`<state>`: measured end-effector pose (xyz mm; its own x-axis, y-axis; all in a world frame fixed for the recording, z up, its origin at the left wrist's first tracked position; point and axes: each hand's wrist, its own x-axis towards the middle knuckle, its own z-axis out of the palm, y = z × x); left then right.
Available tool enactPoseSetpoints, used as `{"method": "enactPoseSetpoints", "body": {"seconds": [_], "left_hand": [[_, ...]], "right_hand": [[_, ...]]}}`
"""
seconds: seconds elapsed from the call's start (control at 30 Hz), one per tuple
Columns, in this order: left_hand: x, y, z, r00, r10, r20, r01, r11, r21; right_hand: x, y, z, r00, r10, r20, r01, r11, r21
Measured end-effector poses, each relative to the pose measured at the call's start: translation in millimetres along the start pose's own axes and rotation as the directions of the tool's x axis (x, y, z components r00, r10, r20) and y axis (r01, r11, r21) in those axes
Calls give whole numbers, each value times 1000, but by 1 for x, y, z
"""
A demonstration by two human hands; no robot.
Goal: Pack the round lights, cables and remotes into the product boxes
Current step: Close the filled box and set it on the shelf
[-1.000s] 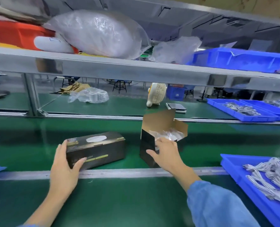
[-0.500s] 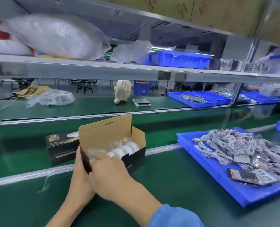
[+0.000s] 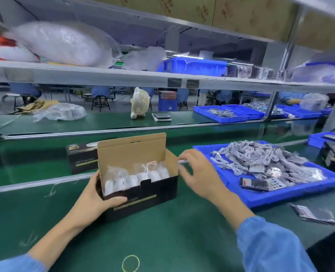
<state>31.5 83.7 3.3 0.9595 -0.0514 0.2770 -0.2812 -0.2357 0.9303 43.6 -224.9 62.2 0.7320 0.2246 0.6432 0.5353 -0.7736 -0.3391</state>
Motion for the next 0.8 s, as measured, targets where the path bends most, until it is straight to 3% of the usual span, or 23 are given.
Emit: {"method": "enactPoseSetpoints", "body": {"seconds": [0.07,0.1,0.17,0.2,0.23,0.33,0.53,0.8], "left_hand": [[-1,4,7,1000,-6,1,6,1000,-29],[-2,5,12,1000,3,7,-2,999,-39],[-3,9,23,999,27,39,-25,998,-60],[-3,10,29,998,35,53,-31,997,-66],[-4,13,36,997,42,62,-38,997,-68],[-4,19,58,994,53,99,-45,995,-89],[6,22,53,991,-21,133,22,1000,0],[44,-49,-43,984,-142,-112,164,960,225]], "right_hand": [[-3,44,-36,981,158,-116,-175,972,-155],[-9,70,-52,950,302,-85,-313,892,-328],[-29,116,-73,774,632,33,-476,616,-627],[-39,130,-77,673,731,115,-483,552,-680],[-47,140,-77,607,768,205,-489,564,-665],[-42,141,-68,610,705,362,-472,691,-548],[-24,106,-46,590,629,506,-381,770,-512],[-27,3,16,571,452,685,-171,882,-440]]}}
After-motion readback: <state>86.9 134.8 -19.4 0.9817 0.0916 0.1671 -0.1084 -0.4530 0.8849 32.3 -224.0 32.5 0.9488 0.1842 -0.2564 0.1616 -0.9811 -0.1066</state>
